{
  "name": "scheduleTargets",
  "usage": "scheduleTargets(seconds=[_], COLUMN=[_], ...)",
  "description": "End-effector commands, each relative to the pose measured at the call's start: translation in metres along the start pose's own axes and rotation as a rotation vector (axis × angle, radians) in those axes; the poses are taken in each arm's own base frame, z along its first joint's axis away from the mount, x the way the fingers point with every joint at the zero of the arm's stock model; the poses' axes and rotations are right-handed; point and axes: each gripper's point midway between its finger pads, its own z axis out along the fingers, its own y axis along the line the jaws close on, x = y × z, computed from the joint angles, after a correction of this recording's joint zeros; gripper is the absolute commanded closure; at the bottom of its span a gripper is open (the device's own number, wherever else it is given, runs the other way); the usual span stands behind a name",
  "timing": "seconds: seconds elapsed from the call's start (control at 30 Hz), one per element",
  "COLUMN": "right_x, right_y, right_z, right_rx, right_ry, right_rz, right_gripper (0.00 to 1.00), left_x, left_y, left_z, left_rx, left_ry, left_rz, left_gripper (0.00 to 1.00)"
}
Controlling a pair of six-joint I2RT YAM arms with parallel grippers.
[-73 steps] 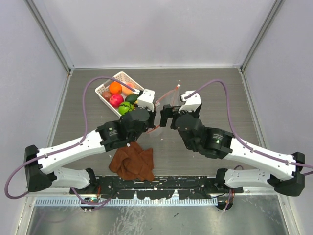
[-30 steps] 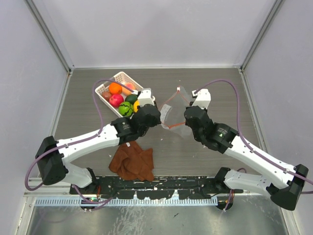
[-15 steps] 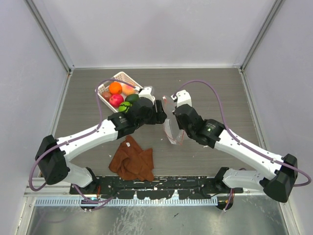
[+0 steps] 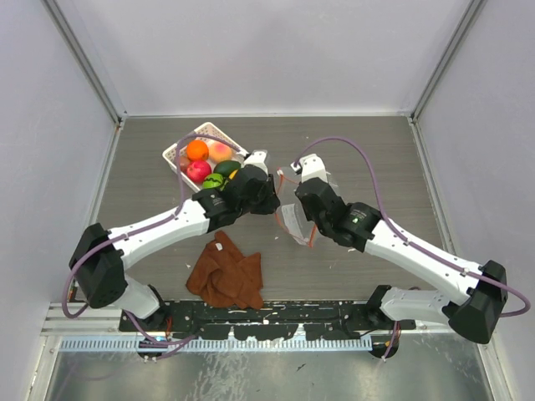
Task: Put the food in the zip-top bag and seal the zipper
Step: Open the zipper of the food storage bag.
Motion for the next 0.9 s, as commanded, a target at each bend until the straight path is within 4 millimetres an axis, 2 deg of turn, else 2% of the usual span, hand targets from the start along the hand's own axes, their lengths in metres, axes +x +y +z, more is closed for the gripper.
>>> scheduleTargets(seconds=[0.0,0.07,0.23,0.37,0.5,0.57,0.63,0.67,0.7,0.77,0.87], right_x=[-0.035,-0.035,-0.034,-0.036,-0.029,-0.027,-0.026,-0.026,-0.026,-0.026,-0.025], right_y=[-0.011,-0.012,-0.031,-0.047,-0.064,-0.066,-0.059,-0.055,-0.050,-0.045,-0.040], right_z=[-0.016,-0.017,-0.024,-0.032,-0.037,-0.037,-0.034,-0.031,-0.028,-0.021,-0.013], right_rx=[0.010,0.004,0.090,0.145,0.224,0.234,0.205,0.188,0.174,0.167,0.174], right_ry=[-0.130,-0.143,-0.164,-0.198,-0.216,-0.212,-0.202,-0.197,-0.194,-0.186,-0.174], right_rz=[0.095,0.105,0.126,0.161,0.187,0.178,0.163,0.153,0.147,0.136,0.118], right_gripper=[1.00,1.00,1.00,1.00,1.00,1.00,1.00,1.00,1.00,1.00,1.00], left_x=[0.002,0.004,0.007,0.007,0.008,0.010,0.011,0.011,0.010,0.005,-0.005], left_y=[-0.003,-0.007,0.004,0.013,0.030,0.039,0.038,0.035,0.032,0.028,0.029], left_z=[0.004,0.007,0.013,0.012,0.013,0.014,0.015,0.015,0.015,0.012,0.004], left_rx=[0.016,0.034,-0.018,-0.049,-0.124,-0.156,-0.146,-0.129,-0.112,-0.100,-0.107], left_ry=[0.015,0.024,0.034,0.028,0.028,0.040,0.052,0.056,0.058,0.055,0.038], left_rz=[-0.020,-0.030,-0.026,-0.032,-0.018,-0.010,-0.006,0.002,0.009,0.028,0.043], left_gripper=[0.74,0.77,1.00,1.00,1.00,1.00,1.00,0.97,0.90,0.81,0.69])
